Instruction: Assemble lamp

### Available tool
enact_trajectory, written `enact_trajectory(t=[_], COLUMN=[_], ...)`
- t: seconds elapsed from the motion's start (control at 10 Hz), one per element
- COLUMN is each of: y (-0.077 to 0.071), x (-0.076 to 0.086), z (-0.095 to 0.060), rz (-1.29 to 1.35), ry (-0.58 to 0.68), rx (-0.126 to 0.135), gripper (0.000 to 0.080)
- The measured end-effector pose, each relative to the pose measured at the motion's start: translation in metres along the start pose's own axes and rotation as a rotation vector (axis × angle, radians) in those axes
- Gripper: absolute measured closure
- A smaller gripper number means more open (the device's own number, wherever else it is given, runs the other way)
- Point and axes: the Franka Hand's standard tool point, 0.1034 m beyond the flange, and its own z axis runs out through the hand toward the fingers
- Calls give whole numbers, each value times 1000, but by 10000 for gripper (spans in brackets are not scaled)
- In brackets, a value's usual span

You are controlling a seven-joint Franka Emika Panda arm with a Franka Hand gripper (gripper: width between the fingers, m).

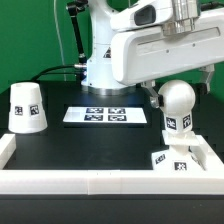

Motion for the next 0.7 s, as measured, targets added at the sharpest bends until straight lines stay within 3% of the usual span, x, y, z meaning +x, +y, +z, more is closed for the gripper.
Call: enact_trajectory(t=[0.1,0.2,0.7], y=[1,1,5], x=[-1,-1,-2], z=[1,2,1], rz=[1,1,-7], ry=[-2,-2,-1], rx=[1,1,1], gripper=[100,228,223])
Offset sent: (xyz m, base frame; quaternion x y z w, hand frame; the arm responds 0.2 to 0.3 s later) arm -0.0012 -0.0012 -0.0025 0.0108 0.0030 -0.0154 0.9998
